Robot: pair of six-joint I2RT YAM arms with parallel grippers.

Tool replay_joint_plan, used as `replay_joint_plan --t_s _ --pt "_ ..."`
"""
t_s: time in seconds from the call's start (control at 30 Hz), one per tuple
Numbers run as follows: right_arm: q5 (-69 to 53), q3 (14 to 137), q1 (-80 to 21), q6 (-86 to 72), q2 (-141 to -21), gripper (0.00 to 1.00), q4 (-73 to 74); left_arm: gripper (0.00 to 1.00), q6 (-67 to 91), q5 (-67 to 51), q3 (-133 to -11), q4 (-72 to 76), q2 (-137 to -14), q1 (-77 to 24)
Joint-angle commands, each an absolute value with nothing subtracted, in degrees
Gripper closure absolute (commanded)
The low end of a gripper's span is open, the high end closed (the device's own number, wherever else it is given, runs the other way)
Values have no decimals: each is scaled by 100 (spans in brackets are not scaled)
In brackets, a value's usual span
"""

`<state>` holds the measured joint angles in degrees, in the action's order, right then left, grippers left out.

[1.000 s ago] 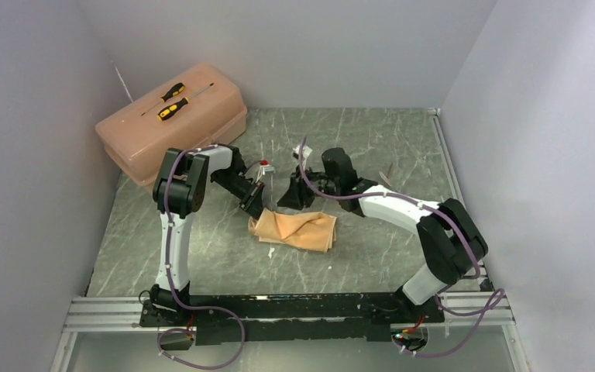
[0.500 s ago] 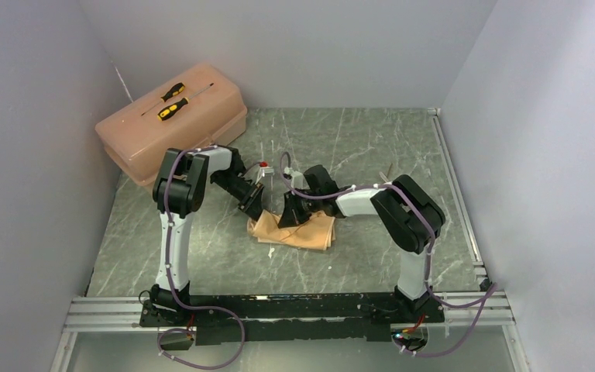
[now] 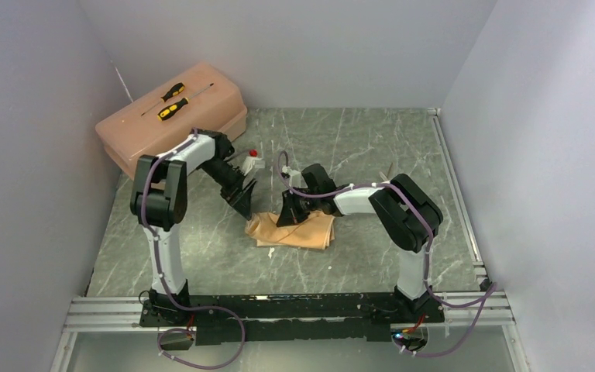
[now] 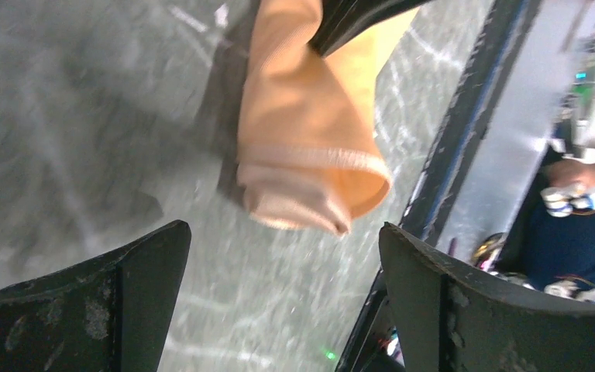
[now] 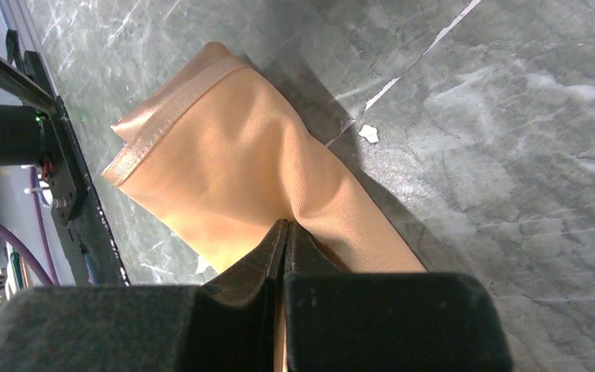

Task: Fold the napkin into a case and place the utensils inside
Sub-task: Turn over the napkin at the center of the board.

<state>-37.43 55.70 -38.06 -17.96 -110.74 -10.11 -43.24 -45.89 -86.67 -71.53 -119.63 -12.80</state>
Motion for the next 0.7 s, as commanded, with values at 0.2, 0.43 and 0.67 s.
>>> replay_joint_plan --t_s 0.2,0.43,0.67 --pt "-2998 5568 -3783 -1484 -11267 98 -691 4 -3685 -4597 -8976 -6888 -10857 -1703" --pt "-3640 5498 -3718 -1803 -11193 99 -1079 4 -3733 -5479 -8250 -6212 -10830 -2381" --pt "-4172 5251 -3487 -2216 -11156 99 -1685 4 -4260 -4895 -7754 -6007 -10967 -2394"
